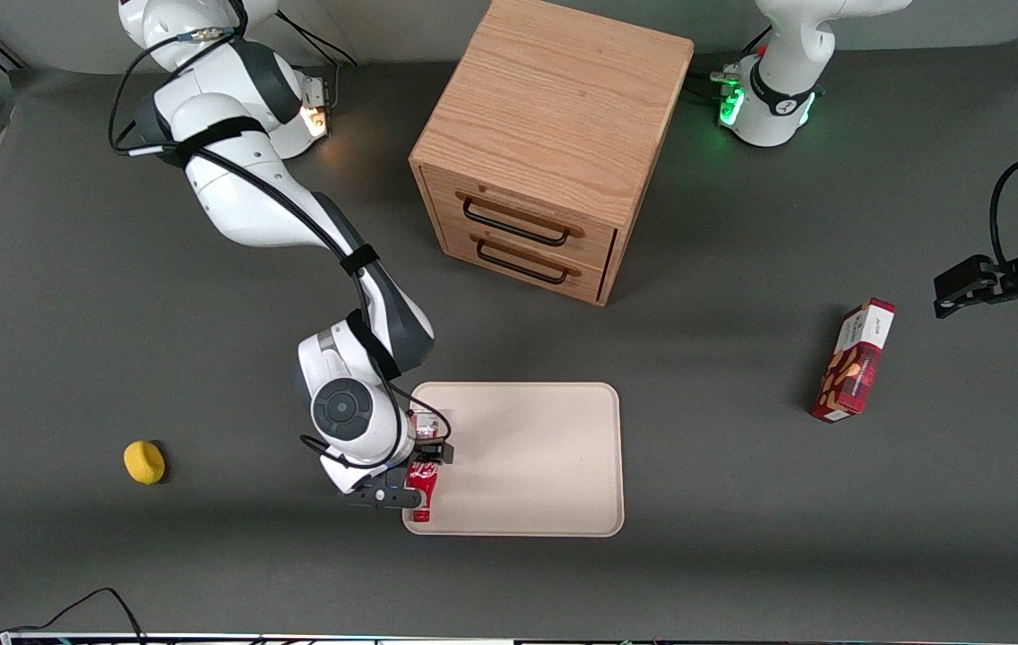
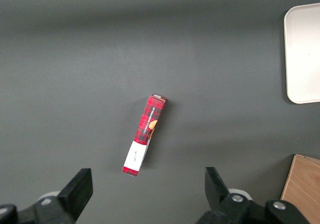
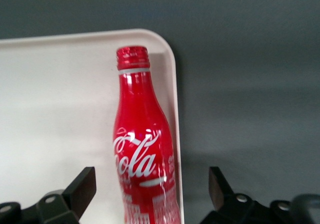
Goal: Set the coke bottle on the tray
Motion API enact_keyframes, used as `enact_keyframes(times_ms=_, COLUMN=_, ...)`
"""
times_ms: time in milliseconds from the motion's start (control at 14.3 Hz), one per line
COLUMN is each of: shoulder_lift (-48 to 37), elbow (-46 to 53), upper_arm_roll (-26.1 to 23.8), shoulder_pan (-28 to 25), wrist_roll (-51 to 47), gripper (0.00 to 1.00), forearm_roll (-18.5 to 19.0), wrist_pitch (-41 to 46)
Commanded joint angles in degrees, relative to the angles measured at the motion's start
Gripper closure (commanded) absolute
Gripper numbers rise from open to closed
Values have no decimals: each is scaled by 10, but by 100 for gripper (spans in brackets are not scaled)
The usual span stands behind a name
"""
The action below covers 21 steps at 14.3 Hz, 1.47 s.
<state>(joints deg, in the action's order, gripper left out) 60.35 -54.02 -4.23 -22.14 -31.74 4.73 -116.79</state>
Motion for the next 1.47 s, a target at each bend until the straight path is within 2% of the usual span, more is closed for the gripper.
enact_keyframes(times_ms=0, shoulder_lift=-76, elbow=-27, upper_arm_roll=0, shoulder_pan=3, wrist_roll=-6, gripper=0, forearm_roll=-2, wrist_pitch=86)
enact_keyframes(times_ms=140, shoulder_lift=-138, elbow=-84, upper_arm_roll=-13, shoulder_pan=24, wrist_roll=10, gripper=0, forearm_roll=-3, wrist_pitch=126)
enact_keyframes(times_ms=280, shoulder_lift=-229, elbow=-190, upper_arm_roll=-30, shoulder_pan=52, wrist_roll=15, gripper=0, forearm_roll=-4, wrist_pitch=126)
enact_keyframes(times_ms=559, shoulder_lift=-389, elbow=-349, upper_arm_roll=-21, shoulder_pan=75, wrist_roll=53, gripper=0, forearm_roll=-18, wrist_pitch=129)
enact_keyframes(times_ms=699, shoulder_lift=-468, elbow=-427, upper_arm_roll=17, shoulder_pan=76, wrist_roll=114, gripper=0, forearm_roll=-55, wrist_pitch=129)
enact_keyframes(times_ms=839, shoulder_lift=-539, elbow=-489, upper_arm_roll=54, shoulder_pan=72, wrist_roll=162, gripper=0, forearm_roll=-67, wrist_pitch=128)
enact_keyframes(times_ms=1049, shoulder_lift=-639, elbow=-565, upper_arm_roll=98, shoulder_pan=61, wrist_roll=205, gripper=0, forearm_roll=-69, wrist_pitch=127)
enact_keyframes(times_ms=1189, shoulder_lift=-696, elbow=-604, upper_arm_roll=105, shoulder_pan=65, wrist_roll=215, gripper=0, forearm_roll=-69, wrist_pitch=136)
enact_keyframes(times_ms=1399, shoulder_lift=-713, elbow=-581, upper_arm_roll=106, shoulder_pan=73, wrist_roll=222, gripper=0, forearm_roll=-67, wrist_pitch=188)
